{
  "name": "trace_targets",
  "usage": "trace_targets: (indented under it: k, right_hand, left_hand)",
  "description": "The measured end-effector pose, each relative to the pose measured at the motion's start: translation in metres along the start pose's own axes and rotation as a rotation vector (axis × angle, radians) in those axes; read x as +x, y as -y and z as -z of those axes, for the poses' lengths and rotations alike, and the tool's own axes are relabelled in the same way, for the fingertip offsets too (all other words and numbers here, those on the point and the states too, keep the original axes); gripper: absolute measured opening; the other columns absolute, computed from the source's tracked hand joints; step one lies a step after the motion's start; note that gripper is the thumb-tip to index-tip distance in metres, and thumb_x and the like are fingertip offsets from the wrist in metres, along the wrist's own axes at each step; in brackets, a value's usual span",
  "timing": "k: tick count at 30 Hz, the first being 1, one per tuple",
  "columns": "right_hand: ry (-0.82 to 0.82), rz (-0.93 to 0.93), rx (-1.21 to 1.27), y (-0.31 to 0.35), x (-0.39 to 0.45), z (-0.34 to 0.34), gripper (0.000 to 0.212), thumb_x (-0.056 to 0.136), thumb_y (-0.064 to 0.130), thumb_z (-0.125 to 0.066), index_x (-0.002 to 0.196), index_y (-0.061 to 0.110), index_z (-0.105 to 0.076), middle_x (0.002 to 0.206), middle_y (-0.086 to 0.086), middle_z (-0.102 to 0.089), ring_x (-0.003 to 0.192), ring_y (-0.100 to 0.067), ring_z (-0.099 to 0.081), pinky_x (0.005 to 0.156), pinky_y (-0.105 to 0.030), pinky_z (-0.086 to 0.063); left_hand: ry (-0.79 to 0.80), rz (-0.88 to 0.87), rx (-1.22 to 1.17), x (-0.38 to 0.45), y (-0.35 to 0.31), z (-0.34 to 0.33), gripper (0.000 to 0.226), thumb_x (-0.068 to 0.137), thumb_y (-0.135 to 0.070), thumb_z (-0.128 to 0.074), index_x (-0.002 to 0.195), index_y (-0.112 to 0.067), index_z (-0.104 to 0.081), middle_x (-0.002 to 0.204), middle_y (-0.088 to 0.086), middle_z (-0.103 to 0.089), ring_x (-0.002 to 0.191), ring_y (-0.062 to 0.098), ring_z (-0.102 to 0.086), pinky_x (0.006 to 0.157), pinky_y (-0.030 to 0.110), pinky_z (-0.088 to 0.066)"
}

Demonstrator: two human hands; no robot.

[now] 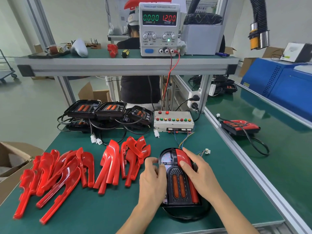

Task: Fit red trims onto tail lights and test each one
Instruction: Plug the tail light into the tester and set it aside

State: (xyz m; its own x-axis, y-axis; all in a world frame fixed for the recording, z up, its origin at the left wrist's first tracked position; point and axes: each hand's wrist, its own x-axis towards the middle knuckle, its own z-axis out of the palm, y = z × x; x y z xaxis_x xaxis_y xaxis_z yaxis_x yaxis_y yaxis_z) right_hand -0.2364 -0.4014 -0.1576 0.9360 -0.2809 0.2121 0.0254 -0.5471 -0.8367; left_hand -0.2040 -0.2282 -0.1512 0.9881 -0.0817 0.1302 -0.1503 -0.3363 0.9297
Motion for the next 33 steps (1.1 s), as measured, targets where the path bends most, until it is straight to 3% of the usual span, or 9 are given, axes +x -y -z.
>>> trace_targets:
  k: [5,9,12,15,20,22,26,30,33]
  right_hand:
    - [0.018,0.088,0.109,0.006,-0.003,-0.003,0.045,0.094,0.046,-0.065,0.137,0.051,-0.053,0.124,0.026,-0.058,0.124,0.000,-0.055,0.099,-0.008,-0.039]
    - [0.065,0.159,0.114,0.012,-0.002,-0.005,0.048,0.094,0.044,-0.066,0.141,0.047,-0.054,0.128,0.022,-0.057,0.128,-0.007,-0.054,0.104,-0.015,-0.041]
    - [0.112,0.154,0.137,0.014,-0.002,-0.002,0.048,0.097,0.038,-0.066,0.142,0.047,-0.053,0.129,0.019,-0.056,0.129,-0.010,-0.054,0.106,-0.025,-0.044]
    - [0.147,0.163,0.131,0.017,-0.001,-0.001,0.050,0.097,0.039,-0.064,0.145,0.045,-0.051,0.132,0.020,-0.054,0.132,-0.009,-0.052,0.108,-0.025,-0.043]
    - [0.155,0.043,0.308,0.017,-0.005,0.000,0.067,0.093,0.039,-0.067,0.153,0.041,-0.037,0.132,0.024,-0.060,0.116,-0.004,-0.064,0.095,-0.017,-0.049]
    - [0.121,-0.031,0.385,0.014,-0.007,0.004,0.057,0.091,0.041,-0.063,0.146,0.039,-0.047,0.126,0.021,-0.066,0.107,-0.010,-0.068,0.091,-0.022,-0.053]
    - [0.036,-0.184,0.450,0.001,-0.022,0.010,0.034,0.093,0.048,-0.056,0.117,0.034,-0.075,0.117,0.014,-0.075,0.115,-0.004,-0.067,0.111,-0.040,-0.046]
    - [0.105,-0.242,0.360,-0.004,-0.033,0.007,0.063,0.096,0.069,-0.044,0.105,0.014,-0.074,0.097,-0.009,-0.077,0.089,-0.018,-0.071,0.091,-0.051,-0.054]
    - [0.145,-0.275,0.354,0.001,-0.032,0.007,0.069,0.096,0.072,-0.041,0.097,0.012,-0.073,0.090,-0.011,-0.076,0.073,-0.018,-0.064,0.064,-0.037,-0.054]
  left_hand:
    - [0.141,0.100,-0.070,0.027,-0.010,0.016,0.043,0.084,-0.064,-0.063,0.112,-0.032,-0.055,0.074,-0.014,-0.066,0.069,-0.003,-0.061,0.063,0.013,-0.042]
    - [0.378,0.167,-0.277,0.054,-0.020,0.018,0.048,0.075,-0.053,-0.084,0.106,-0.019,-0.069,0.094,-0.006,-0.076,0.082,0.001,-0.071,0.066,0.012,-0.050]
    - [0.451,0.139,-0.224,0.066,-0.026,0.022,0.057,0.064,-0.056,-0.088,0.096,-0.013,-0.071,0.082,-0.006,-0.075,0.073,0.006,-0.068,0.065,0.018,-0.051]
    - [0.567,0.171,-0.140,0.076,-0.033,0.025,0.064,0.059,-0.061,-0.088,0.098,-0.012,-0.073,0.093,0.006,-0.078,0.082,0.017,-0.070,0.083,0.034,-0.056]
    - [0.594,0.266,-0.235,0.082,-0.035,0.024,0.045,0.071,-0.032,-0.090,0.103,-0.004,-0.075,0.099,0.016,-0.077,0.094,0.031,-0.073,0.096,0.048,-0.057]
    - [0.538,0.314,-0.300,0.083,-0.032,0.026,0.040,0.073,-0.027,-0.088,0.102,-0.003,-0.075,0.100,0.017,-0.077,0.091,0.031,-0.073,0.096,0.048,-0.057]
    - [0.490,0.415,-0.465,0.084,-0.024,0.034,0.043,0.067,-0.030,-0.088,0.098,-0.004,-0.076,0.099,0.021,-0.076,0.084,0.030,-0.074,0.088,0.045,-0.061]
    - [0.475,0.467,-0.536,0.080,-0.019,0.033,0.045,0.062,-0.032,-0.088,0.096,-0.004,-0.078,0.100,0.023,-0.075,0.082,0.031,-0.073,0.090,0.051,-0.059]
    - [0.451,0.509,-0.606,0.080,-0.017,0.034,0.032,0.064,-0.030,-0.087,0.087,-0.009,-0.081,0.098,0.021,-0.076,0.077,0.029,-0.075,0.084,0.047,-0.062]
